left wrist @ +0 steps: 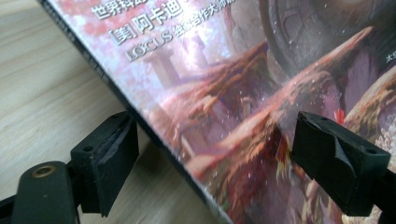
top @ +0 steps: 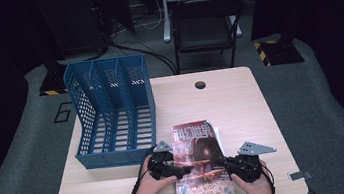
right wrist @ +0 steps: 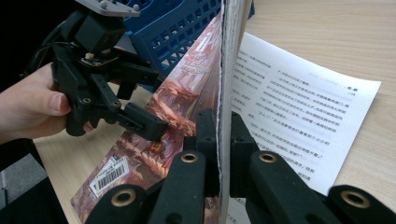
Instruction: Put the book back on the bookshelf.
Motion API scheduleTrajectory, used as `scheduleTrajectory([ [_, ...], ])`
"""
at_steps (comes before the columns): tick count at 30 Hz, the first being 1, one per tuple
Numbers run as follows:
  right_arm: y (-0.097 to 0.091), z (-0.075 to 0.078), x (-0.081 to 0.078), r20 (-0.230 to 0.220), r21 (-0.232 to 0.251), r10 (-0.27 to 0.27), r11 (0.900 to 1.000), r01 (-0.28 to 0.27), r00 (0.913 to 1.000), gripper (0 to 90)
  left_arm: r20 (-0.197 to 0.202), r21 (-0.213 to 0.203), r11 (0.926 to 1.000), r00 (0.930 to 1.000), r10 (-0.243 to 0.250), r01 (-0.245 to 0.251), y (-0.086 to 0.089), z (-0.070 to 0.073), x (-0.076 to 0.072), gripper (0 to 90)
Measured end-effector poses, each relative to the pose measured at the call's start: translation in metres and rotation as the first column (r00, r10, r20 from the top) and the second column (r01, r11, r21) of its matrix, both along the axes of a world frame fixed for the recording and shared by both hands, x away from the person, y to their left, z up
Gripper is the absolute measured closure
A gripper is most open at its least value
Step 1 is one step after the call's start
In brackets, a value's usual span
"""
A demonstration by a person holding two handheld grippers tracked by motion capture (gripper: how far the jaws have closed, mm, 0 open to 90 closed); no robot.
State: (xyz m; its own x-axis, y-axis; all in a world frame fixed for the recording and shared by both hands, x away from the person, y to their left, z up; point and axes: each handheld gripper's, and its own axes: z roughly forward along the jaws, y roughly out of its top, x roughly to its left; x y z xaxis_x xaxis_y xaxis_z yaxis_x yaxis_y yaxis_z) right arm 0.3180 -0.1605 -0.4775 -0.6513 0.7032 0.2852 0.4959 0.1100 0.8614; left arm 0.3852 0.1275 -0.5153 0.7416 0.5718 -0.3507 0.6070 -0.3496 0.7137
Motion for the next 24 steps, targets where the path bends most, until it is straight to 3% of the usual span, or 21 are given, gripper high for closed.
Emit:
scheduleTrajectory([
  [8,-0.0005,0.0003,-0.0005,0.012,0.007,0.01,0.9999,-0.01,0.9999,87.3,-0.001,-0.031,0.9992,0.9997,-0.025,0.025,-0.0038,-0.0046,0.0073,11.4],
  [12,-0.0008,-0.0002,-0.0001,0.01,0.016,0.017,0.9997,-0.017,0.9998,87.3,-0.041,-0.046,0.998,0.9981,-0.045,0.044,-0.0056,-0.005,0.0069,12.4],
  [19,-0.0004,-0.0003,-0.0002,0.0,0.015,0.014,0.9998,-0.014,0.9999,87.2,-0.014,-0.034,0.9971,0.9976,-0.068,0.068,-0.0065,-0.0019,0.0052,19.4],
  [24,-0.0006,-0.0007,-0.0001,-0.006,0.02,0.011,0.9997,-0.011,0.9999,87.2,-0.023,-0.034,0.9973,0.9976,-0.066,0.065,-0.0058,0.0,0.0048,22.4],
])
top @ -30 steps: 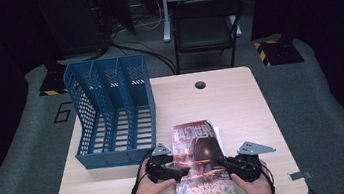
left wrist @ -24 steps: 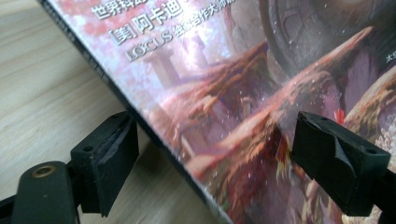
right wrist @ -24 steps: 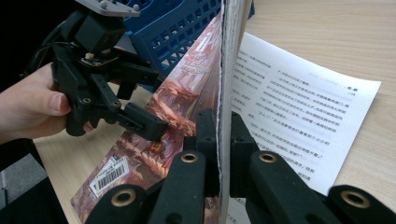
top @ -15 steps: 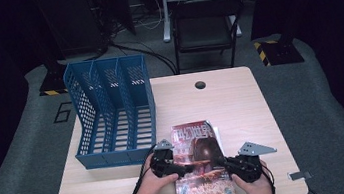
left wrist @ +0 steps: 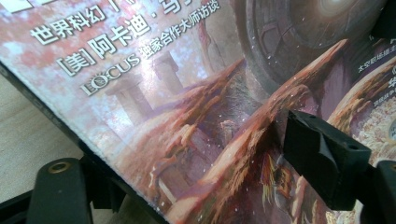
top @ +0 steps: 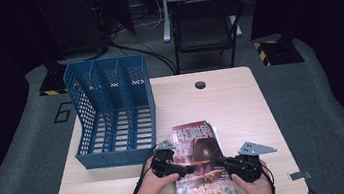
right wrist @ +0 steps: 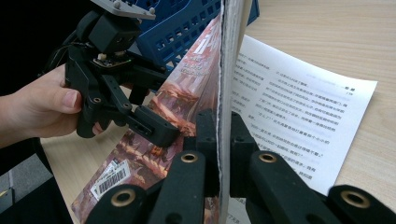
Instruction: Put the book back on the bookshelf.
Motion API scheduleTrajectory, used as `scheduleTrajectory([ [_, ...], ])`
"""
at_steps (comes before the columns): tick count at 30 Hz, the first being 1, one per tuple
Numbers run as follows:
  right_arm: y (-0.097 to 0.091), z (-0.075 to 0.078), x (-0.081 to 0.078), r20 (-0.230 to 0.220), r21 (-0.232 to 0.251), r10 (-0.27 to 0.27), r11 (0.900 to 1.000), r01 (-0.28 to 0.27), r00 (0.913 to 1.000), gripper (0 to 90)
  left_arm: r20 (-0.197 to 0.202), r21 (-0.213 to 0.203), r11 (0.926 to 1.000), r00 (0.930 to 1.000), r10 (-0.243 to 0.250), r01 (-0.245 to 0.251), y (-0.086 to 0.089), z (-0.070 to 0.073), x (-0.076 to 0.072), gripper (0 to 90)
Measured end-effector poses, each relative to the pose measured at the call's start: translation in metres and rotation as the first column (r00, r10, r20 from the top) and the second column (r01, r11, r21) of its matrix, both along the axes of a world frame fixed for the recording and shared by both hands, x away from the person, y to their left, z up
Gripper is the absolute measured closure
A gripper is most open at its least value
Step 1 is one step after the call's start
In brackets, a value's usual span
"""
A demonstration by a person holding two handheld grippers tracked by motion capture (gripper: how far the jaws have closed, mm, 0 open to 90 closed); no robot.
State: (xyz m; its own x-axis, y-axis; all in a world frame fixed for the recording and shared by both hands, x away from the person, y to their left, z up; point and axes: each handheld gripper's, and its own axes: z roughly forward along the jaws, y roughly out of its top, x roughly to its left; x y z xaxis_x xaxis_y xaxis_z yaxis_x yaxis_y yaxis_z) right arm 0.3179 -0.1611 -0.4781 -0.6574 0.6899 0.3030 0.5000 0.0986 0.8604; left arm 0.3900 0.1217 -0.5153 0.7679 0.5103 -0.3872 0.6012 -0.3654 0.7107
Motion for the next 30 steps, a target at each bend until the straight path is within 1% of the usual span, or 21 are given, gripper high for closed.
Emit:
scheduleTrajectory([
  [1,0.0,0.0,0.0,0.001,0.002,-0.002,1.0,0.002,1.0,87.2,-0.003,-0.004,1.0,1.0,-0.002,0.002,0.0,0.001,0.0,23.3],
  [2,0.0,0.0,0.0,0.001,0.001,-0.003,1.0,0.003,1.0,87.2,0.004,-0.005,1.0,1.0,0.003,-0.003,0.001,0.001,0.0,24.4],
  [5,-0.001,-0.001,0.001,0.0,0.001,0.003,1.0,-0.003,1.0,87.2,-0.003,-0.006,1.0,1.0,0.0,0.0,0.002,0.003,0.0,28.0],
  [7,-0.002,-0.001,0.002,0.0,0.002,0.001,1.0,-0.001,1.0,87.1,-0.001,-0.014,0.9997,0.9998,0.018,-0.018,0.003,0.004,0.0,30.5],
  [8,-0.002,-0.001,0.001,-0.004,0.002,0.0,1.0,0.0,1.0,87.2,-0.007,-0.012,0.9999,0.9999,0.011,-0.011,0.003,0.005,0.0,31.6],
  [9,-0.002,-0.001,0.001,-0.006,0.003,-0.001,1.0,0.001,1.0,87.1,0.0,-0.015,0.9997,0.9998,0.019,-0.019,0.004,0.006,0.0,32.8],
  [10,-0.002,-0.001,0.001,-0.008,0.003,-0.003,1.0,0.003,1.0,87.2,-0.003,-0.017,0.9998,0.9999,0.014,-0.014,0.005,0.007,0.0,34.8],
  [13,-0.004,-0.001,0.002,-0.005,0.006,-0.003,1.0,0.003,1.0,87.1,0.001,-0.022,0.9995,0.9998,0.022,-0.022,0.006,0.009,-0.001,38.8],
  [14,-0.004,-0.001,0.002,-0.007,0.007,-0.003,1.0,0.003,1.0,87.1,-0.001,-0.017,0.9998,0.9999,0.013,-0.013,0.007,0.011,-0.001,39.7],
  [15,-0.004,-0.001,0.002,-0.006,0.007,-0.003,1.0,0.003,1.0,87.1,0.0,-0.016,0.9997,0.9998,0.018,-0.018,0.007,0.011,-0.001,40.7],
  [17,-0.004,-0.001,0.002,-0.006,0.007,-0.002,1.0,0.002,1.0,87.1,-0.004,-0.009,0.9999,0.9999,0.01,-0.01,0.008,0.013,-0.001,42.3],
  [18,-0.004,-0.001,0.002,-0.007,0.006,-0.002,1.0,0.002,1.0,87.1,-0.001,-0.013,0.9998,0.9999,0.013,-0.013,0.008,0.014,-0.001,45.2],
  [20,-0.005,-0.001,0.003,-0.008,0.006,-0.003,1.0,0.003,1.0,87.1,-0.005,-0.015,0.9998,0.9999,0.011,-0.011,0.009,0.016,-0.001,46.6],
  [21,-0.005,-0.001,0.003,-0.008,0.007,-0.004,1.0,0.004,1.0,87.1,0.002,-0.018,0.9997,0.9999,0.016,-0.016,0.009,0.017,-0.001,48.2],
  [24,-0.006,-0.001,0.004,-0.015,0.011,-0.001,0.9999,0.001,0.9999,87.0,-0.001,-0.028,0.9994,0.9998,0.019,-0.019,0.011,0.02,-0.002,53.1],
  [25,-0.006,-0.001,0.005,-0.019,0.014,0.0,0.9999,0.0,0.9998,87.0,-0.001,-0.025,0.9995,0.9998,0.02,-0.02,0.012,0.021,-0.003,54.2],
  [26,-0.007,-0.001,0.004,-0.028,0.018,-0.004,0.9998,0.004,0.9996,87.0,0.009,-0.025,0.9993,0.9996,0.028,-0.027,0.011,0.022,-0.004,55.3],
  [28,-0.007,-0.002,0.005,-0.026,0.021,0.001,0.9998,-0.001,0.9997,87.0,0.009,-0.023,0.9994,0.9996,0.025,-0.025,0.012,0.025,-0.005,57.8],
  [29,-0.007,-0.002,0.006,-0.03,0.022,0.001,0.9998,0.0,0.9996,86.9,0.014,-0.026,0.9991,0.9994,0.033,-0.033,0.011,0.027,-0.006,59.5],
  [30,-0.008,-0.002,0.006,-0.03,0.022,0.003,0.9998,-0.002,0.9995,86.9,0.011,-0.023,0.9995,0.9997,0.02,-0.02,0.012,0.029,-0.006,61.1],
])
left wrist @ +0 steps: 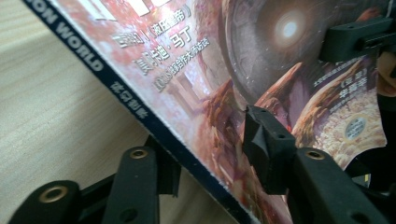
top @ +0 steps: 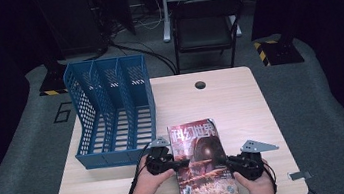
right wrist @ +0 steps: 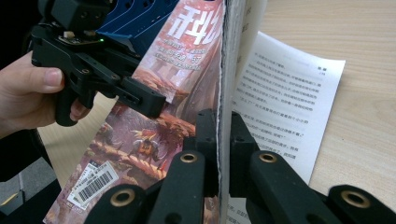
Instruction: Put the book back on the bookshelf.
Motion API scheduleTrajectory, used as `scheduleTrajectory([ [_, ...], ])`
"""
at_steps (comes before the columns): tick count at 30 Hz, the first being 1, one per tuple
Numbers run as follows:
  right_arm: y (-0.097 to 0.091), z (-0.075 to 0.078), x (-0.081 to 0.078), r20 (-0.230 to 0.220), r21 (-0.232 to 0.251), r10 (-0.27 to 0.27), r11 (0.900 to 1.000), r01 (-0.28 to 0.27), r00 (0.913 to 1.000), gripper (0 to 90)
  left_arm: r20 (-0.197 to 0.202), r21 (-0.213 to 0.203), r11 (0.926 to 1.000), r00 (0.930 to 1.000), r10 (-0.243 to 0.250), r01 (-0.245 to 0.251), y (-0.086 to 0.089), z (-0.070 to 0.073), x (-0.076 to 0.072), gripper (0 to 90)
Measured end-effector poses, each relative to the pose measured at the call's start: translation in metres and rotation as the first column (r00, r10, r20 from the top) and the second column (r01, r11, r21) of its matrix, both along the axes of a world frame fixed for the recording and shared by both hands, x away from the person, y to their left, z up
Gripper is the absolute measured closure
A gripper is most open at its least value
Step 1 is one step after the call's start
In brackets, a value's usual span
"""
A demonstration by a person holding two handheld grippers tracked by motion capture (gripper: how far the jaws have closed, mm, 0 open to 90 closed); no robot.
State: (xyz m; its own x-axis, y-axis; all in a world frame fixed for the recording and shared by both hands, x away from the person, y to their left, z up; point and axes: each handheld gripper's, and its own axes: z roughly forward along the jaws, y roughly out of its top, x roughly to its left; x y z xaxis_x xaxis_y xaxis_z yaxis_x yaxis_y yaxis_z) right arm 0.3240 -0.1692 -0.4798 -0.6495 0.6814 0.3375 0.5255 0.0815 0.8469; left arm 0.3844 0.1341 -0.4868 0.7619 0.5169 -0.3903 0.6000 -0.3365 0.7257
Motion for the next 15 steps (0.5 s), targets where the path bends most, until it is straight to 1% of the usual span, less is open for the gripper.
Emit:
scheduleTrajectory([
  [5,-0.003,-0.001,0.002,-0.015,0.016,0.007,0.9998,-0.007,0.9999,86.7,0.009,0.004,1.0,1.0,-0.003,0.003,0.001,0.006,-0.004,65.5],
  [6,-0.003,-0.001,0.002,-0.019,0.018,0.007,0.9998,-0.007,0.9998,86.7,0.01,0.004,0.9999,0.9999,-0.013,0.013,0.002,0.008,-0.004,66.1],
  [9,-0.003,-0.001,0.003,-0.034,0.02,0.004,0.9998,-0.003,0.9994,86.4,0.024,0.005,0.9999,0.9996,-0.015,0.015,0.003,0.012,-0.006,68.1],
  [10,-0.003,-0.001,0.002,-0.038,0.027,0.004,0.9996,-0.003,0.9993,86.2,0.018,-0.002,0.9999,0.9998,-0.01,0.01,0.003,0.014,-0.007,68.8],
  [11,-0.004,-0.001,0.003,-0.029,0.027,0.009,0.9996,-0.008,0.9996,86.0,0.023,-0.005,0.9999,0.9997,-0.011,0.011,0.004,0.015,-0.008,69.5],
  [15,-0.005,0.001,0.004,-0.036,0.048,0.023,0.9986,-0.021,0.9991,85.3,0.033,-0.014,0.9998,0.9994,-0.012,0.012,0.007,0.022,-0.011,72.3],
])
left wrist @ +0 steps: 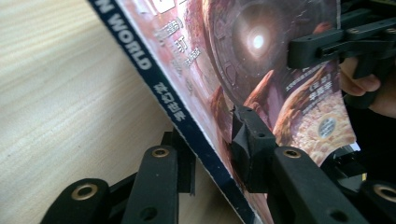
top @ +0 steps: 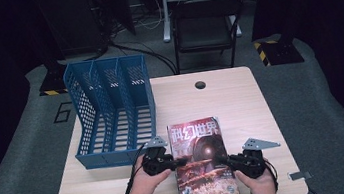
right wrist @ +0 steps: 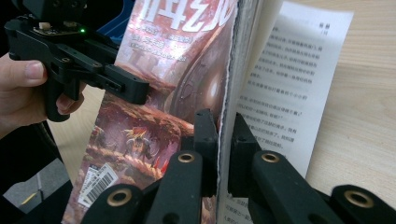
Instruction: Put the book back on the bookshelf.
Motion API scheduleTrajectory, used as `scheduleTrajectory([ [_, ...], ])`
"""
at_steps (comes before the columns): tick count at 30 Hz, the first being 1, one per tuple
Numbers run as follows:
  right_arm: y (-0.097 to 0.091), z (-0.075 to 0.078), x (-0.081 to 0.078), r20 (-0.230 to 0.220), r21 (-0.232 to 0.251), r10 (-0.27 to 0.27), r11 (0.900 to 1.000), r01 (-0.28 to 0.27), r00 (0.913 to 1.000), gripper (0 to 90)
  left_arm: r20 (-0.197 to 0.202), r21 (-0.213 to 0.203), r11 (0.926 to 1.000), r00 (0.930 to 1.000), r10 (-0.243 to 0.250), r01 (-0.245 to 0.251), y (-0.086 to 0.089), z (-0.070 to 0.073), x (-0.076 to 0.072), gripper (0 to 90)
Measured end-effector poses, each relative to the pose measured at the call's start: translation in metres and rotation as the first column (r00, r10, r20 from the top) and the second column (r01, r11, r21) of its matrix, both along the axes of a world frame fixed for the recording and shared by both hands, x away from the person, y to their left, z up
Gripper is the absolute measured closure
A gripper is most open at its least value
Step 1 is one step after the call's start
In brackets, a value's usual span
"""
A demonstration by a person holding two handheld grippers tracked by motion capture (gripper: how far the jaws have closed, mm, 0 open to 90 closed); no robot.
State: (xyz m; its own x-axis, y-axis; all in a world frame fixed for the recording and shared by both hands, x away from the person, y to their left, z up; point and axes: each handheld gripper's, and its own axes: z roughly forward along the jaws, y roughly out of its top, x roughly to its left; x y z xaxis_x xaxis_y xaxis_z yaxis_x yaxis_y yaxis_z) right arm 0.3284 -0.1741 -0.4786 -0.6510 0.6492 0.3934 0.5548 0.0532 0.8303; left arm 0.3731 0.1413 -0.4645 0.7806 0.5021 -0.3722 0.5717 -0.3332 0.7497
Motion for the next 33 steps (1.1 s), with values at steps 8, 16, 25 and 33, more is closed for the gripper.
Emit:
scheduleTrajectory([
  [8,0.0,0.0,0.004,-0.023,0.027,0.018,0.9995,-0.017,0.9996,83.6,0.025,-0.002,1.0,0.9997,-0.009,0.009,0.005,0.011,-0.006,75.3],
  [16,0.006,0.003,0.004,-0.032,0.001,0.035,0.9994,-0.035,0.9989,80.9,0.033,-0.01,0.9999,0.9994,-0.003,0.003,0.01,0.018,-0.01,78.1],
  [25,0.01,0.019,0.003,0.003,-0.027,0.038,0.9989,-0.038,0.9993,86.4,0.093,-0.009,0.9995,0.9952,-0.029,0.03,0.018,0.038,-0.018,79.5],
  [33,0.014,0.028,0.002,0.051,-0.072,0.029,0.9971,-0.025,0.9983,86.8,0.133,0.042,0.9981,0.9898,-0.051,0.046,0.02,0.044,-0.021,80.0],
])
